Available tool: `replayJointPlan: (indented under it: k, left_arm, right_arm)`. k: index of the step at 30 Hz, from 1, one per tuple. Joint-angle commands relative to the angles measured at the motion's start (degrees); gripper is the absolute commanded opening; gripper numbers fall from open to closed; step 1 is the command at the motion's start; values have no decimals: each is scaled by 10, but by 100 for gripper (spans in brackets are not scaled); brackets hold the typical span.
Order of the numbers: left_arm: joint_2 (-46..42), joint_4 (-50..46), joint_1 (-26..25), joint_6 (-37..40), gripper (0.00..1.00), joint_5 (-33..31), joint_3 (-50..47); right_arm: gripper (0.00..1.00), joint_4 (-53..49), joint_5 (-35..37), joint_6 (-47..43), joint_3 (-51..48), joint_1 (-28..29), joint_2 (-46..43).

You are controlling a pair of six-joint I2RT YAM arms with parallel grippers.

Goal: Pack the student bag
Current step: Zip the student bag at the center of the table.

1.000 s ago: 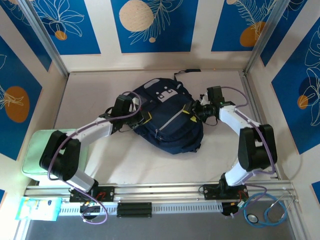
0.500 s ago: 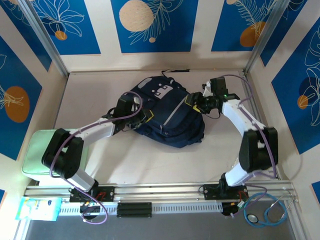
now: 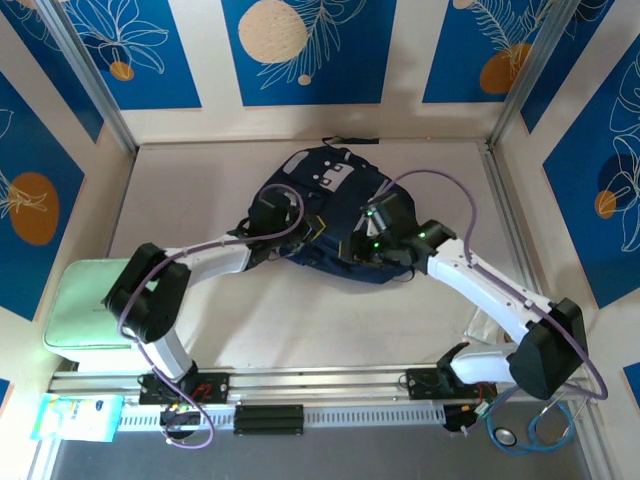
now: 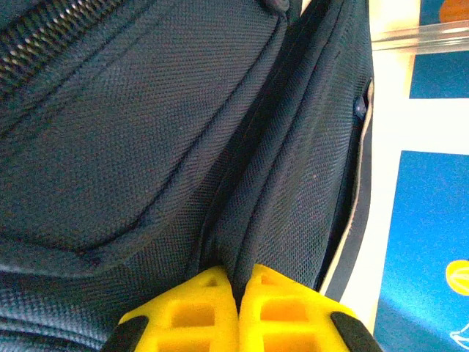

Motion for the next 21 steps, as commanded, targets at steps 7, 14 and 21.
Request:
replayJointPlan:
  k: [7, 14, 21]
  left_arm:
    - [16, 80, -19, -26, 0, -3, 31]
    - [12, 81, -19, -25, 0, -1, 27]
    - [12, 82, -20, -25, 0, 0, 29]
  right_arm:
    - [43, -19, 163, 47, 25, 55, 78]
    - [37, -4, 189, 41, 36, 47, 107]
    - [32, 16, 195, 37, 46, 44, 142]
